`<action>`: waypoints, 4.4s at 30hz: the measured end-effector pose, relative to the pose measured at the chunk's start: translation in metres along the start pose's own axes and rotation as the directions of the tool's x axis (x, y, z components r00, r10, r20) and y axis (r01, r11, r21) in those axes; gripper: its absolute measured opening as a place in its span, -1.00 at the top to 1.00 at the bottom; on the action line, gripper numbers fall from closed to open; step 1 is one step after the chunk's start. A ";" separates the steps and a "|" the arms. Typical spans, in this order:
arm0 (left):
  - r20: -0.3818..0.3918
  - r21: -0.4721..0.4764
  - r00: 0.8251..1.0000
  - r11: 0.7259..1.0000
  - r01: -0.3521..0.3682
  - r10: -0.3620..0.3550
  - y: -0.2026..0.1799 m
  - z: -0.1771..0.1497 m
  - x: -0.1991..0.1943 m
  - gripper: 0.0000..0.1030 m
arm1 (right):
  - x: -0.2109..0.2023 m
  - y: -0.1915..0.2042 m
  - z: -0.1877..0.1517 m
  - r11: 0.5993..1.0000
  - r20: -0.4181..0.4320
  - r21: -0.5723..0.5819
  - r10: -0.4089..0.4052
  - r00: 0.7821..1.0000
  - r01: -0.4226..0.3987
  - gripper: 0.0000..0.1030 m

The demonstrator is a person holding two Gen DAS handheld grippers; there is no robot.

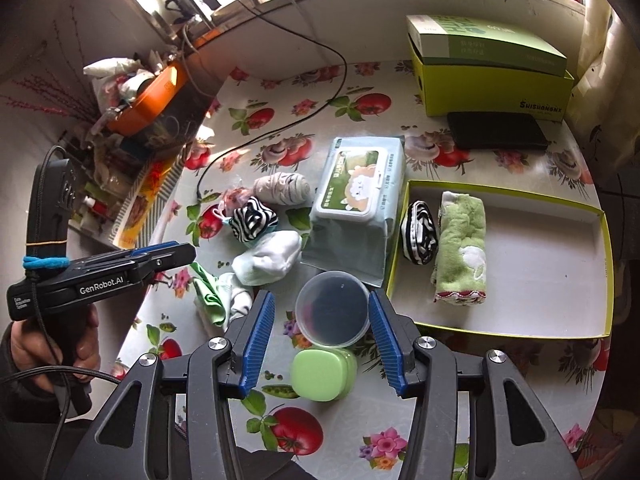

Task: Organize soft objects
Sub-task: 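Move both tools back to the remaining soft items, then grasp the white towel with the left tool while the right tool grasps the bright green cloth, then carry the white towel and bright green cloth over the tray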

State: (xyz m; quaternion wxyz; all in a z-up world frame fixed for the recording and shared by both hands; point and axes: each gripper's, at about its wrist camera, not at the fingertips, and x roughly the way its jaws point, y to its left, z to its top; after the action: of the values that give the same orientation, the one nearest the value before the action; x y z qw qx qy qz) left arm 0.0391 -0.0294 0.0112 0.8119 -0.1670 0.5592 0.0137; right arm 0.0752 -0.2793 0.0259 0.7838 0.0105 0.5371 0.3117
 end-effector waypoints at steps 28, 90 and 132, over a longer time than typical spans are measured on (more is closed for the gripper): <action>-0.037 -0.219 0.999 0.975 -0.031 0.023 0.089 -0.041 0.002 0.28 | 0.062 0.099 0.009 0.954 -0.158 -0.271 0.085 0.984 -0.126 0.06; -0.242 -0.411 0.964 0.912 0.003 -0.112 0.093 -0.063 0.092 0.17 | 0.157 0.129 0.007 0.885 -0.341 -0.438 -0.003 0.940 -0.156 0.28; -0.051 -0.117 0.998 0.992 0.037 -0.043 0.034 -0.013 0.015 0.61 | 0.033 0.051 0.022 0.980 -0.063 -0.163 0.109 0.992 -0.118 0.89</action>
State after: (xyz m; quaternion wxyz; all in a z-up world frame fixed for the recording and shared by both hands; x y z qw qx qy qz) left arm 0.0260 -0.0030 -0.0151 0.7856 -0.2256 0.5755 0.0255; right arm 0.0768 -0.2146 0.0258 0.7480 -0.0327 0.5288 0.3997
